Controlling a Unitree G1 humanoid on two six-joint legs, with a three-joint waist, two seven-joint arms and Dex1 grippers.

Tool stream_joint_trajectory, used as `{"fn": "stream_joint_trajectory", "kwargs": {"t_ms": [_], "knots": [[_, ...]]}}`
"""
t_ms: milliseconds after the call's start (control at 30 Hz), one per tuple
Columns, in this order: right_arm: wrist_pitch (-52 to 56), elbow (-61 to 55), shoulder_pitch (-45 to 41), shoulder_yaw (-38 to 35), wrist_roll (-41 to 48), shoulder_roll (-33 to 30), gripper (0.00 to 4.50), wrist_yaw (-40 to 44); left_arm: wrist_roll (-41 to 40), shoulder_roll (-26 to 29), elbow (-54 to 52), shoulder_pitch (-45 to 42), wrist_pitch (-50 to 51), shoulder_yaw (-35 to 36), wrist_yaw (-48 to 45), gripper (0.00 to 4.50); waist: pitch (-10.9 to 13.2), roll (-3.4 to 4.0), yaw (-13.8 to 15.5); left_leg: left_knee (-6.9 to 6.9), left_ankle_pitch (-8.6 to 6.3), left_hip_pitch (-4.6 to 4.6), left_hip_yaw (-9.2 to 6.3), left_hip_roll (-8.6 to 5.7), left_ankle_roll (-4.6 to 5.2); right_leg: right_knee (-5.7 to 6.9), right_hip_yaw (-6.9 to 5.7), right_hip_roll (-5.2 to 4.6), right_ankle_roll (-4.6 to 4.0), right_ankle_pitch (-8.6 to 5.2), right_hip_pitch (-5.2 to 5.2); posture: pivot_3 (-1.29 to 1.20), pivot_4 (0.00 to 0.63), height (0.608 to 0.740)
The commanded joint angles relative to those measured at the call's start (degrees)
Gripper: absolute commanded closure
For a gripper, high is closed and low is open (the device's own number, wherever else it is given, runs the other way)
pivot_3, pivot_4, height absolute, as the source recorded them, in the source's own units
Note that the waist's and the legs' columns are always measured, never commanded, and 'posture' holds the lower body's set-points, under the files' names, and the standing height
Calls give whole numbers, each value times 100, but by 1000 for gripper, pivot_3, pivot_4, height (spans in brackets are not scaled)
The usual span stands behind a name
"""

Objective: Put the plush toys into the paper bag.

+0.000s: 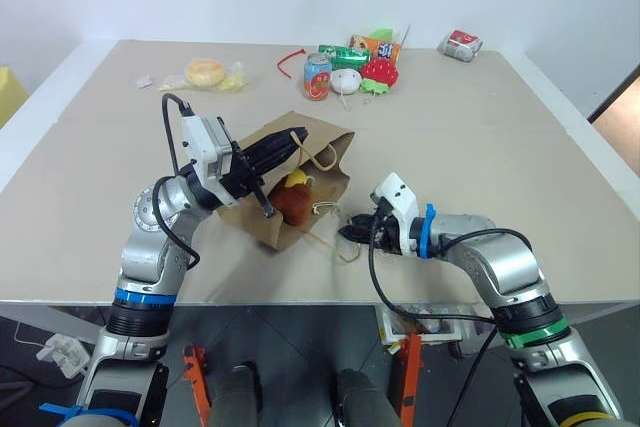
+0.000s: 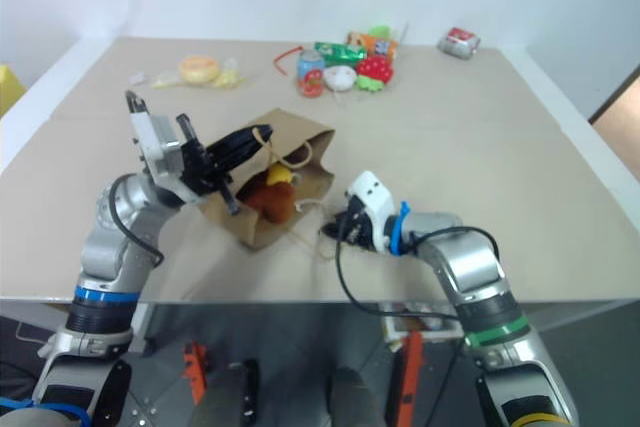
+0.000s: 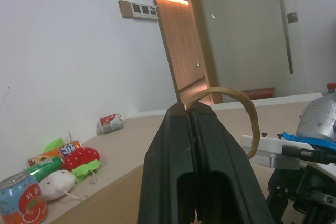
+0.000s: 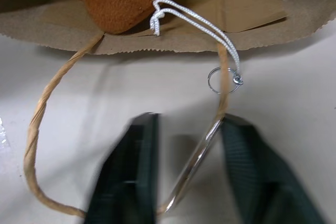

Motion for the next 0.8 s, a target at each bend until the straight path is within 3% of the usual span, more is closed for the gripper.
{"fn": "stream_joint_trajectory", "kwargs": {"t_ms": [33, 233, 467, 800], "knots": [[-181, -82, -131, -229, 71, -85, 4454, 158, -37, -19, -141, -108, -60, 82, 64, 4500, 0, 0, 0, -1, 0, 0, 0, 0, 0, 0, 0, 1, 1, -1, 0, 0, 150, 740], [-6, -138, -245, -765, 464, -243, 4454, 320, -320, -17, -218, -153, 449, 115, 196, 4500, 0, 0, 0, 0, 0, 0, 0, 0, 0, 0, 0, 0, 1, -1, 1, 0, 150, 740], [405, -773, -365, -1996, 1859, -468, 4454, 755, -1537, 112, -553, -462, 2296, 363, 649, 4500, 0, 0, -1, 0, 0, -1, -5, 0, 0, 0, -2, 1, 5, -2, 3, 0, 150, 740], [595, -675, -1090, -2768, 2802, -280, 4454, 155, -2090, -160, 631, -1512, 3876, 1183, 2609, 4500, 0, 0, -5, 4, 1, 5, -14, -1, 1, 0, -3, 4, 6, 3, 10, 0, 150, 740]]}}
